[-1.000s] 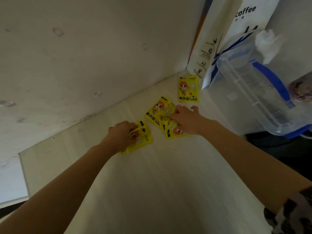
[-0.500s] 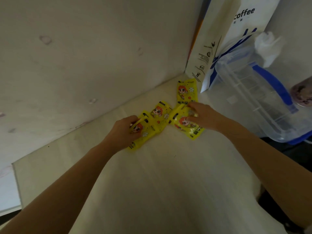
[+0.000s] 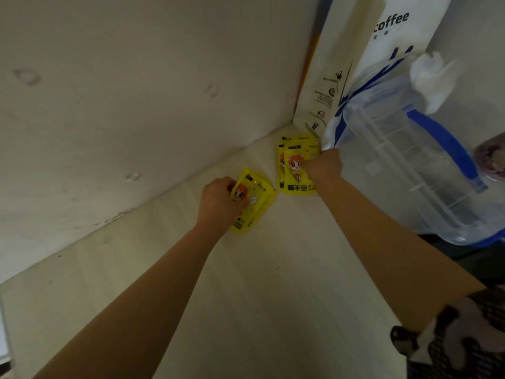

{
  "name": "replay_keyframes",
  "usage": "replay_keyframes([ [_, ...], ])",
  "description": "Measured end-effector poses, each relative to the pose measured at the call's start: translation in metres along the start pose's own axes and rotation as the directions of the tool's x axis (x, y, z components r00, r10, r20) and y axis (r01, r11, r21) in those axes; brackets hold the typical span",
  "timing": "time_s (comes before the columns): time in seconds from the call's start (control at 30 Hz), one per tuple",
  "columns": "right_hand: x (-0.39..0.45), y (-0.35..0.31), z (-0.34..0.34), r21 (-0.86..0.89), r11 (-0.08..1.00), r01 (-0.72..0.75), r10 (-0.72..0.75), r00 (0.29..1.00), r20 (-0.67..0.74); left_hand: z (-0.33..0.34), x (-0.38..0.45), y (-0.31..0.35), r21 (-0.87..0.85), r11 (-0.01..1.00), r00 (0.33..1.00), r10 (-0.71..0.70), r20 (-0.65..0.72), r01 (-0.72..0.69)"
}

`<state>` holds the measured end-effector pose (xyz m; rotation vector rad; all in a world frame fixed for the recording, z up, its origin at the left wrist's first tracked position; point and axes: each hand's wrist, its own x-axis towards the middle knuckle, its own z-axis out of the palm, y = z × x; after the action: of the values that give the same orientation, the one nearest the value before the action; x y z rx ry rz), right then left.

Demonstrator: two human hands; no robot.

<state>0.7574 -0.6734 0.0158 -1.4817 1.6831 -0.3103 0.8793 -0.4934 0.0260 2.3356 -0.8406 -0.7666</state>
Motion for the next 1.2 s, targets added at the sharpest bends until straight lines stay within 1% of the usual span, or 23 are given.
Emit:
replay_keyframes([
  [0.07, 0.0, 0.008, 0.004, -0.061, 0.998, -0.013, 0.012, 1.0, -0.022, 0.004, 0.003, -0.003, 0.121, 0.992, 0.999, 0.037, -0.012, -0.036],
  [0.1, 0.0, 0.01, 0.006, -0.089, 0.996, -0.01, 0.008, 1.0, -0.016, 0.005, 0.004, -0.004, 0.139, 0.99, 0.999, 0.039, -0.01, -0.038],
  [0.17, 0.002, 0.01, 0.007, -0.141, 0.99, -0.004, 0.003, 1.0, -0.004, 0.008, 0.003, -0.004, 0.141, 0.989, 0.999, 0.032, 0.0, -0.032],
  [0.27, 0.005, 0.006, 0.006, -0.162, 0.986, -0.028, 0.025, 0.999, -0.02, 0.017, -0.001, -0.002, 0.209, 0.975, 0.998, 0.068, 0.015, -0.07],
  [0.37, 0.004, 0.005, 0.006, -0.243, 0.97, 0.027, -0.028, 1.0, -0.001, 0.022, -0.01, 0.001, 0.25, 0.964, 0.996, 0.089, 0.0, -0.086],
  [0.5, 0.001, 0.006, 0.007, -0.308, 0.949, 0.073, -0.083, 0.996, -0.021, 0.02, -0.017, 0.001, 0.228, 0.969, 0.994, 0.106, -0.027, -0.097],
  [0.63, 0.001, 0.002, 0.009, -0.2, 0.978, 0.065, -0.065, 0.998, 0.009, 0.019, -0.024, 0.001, 0.135, 0.987, 0.992, 0.097, -0.077, -0.086],
  [0.7, -0.001, -0.003, 0.009, -0.161, 0.986, 0.041, -0.039, 0.999, 0.018, 0.018, -0.027, 0.001, 0.101, 0.993, 0.994, 0.063, -0.087, -0.054],
  [0.77, -0.005, -0.007, 0.009, -0.074, 0.997, 0.014, -0.013, 1.0, 0.015, 0.015, -0.028, -0.001, 0.063, 0.998, 0.995, 0.027, -0.093, -0.021],
  [0.8, -0.007, -0.008, 0.009, -0.045, 0.999, 0.019, -0.018, 1.0, 0.012, 0.014, -0.028, -0.003, 0.033, 0.999, 0.996, 0.006, -0.093, -0.003],
  [0.87, -0.012, -0.006, 0.004, -0.008, 0.999, 0.052, -0.052, 0.999, 0.002, 0.011, -0.03, -0.007, -0.08, 0.996, 0.994, -0.057, -0.089, 0.05],
  [0.97, -0.024, 0.002, -0.009, 0.072, 0.992, 0.107, -0.108, 0.994, 0.005, 0.007, -0.04, -0.015, -0.231, 0.964, 0.983, -0.16, -0.089, 0.136],
  [1.07, -0.046, 0.014, -0.026, 0.166, 0.982, 0.091, -0.102, 0.993, 0.06, 0.004, -0.057, -0.026, -0.38, 0.899, 0.96, -0.267, -0.085, 0.217],
  [1.2, -0.098, 0.034, -0.047, 0.274, 0.961, 0.047, -0.086, 0.987, 0.134, 0.001, -0.094, -0.036, -0.524, 0.82, 0.952, -0.302, -0.051, 0.232],
])
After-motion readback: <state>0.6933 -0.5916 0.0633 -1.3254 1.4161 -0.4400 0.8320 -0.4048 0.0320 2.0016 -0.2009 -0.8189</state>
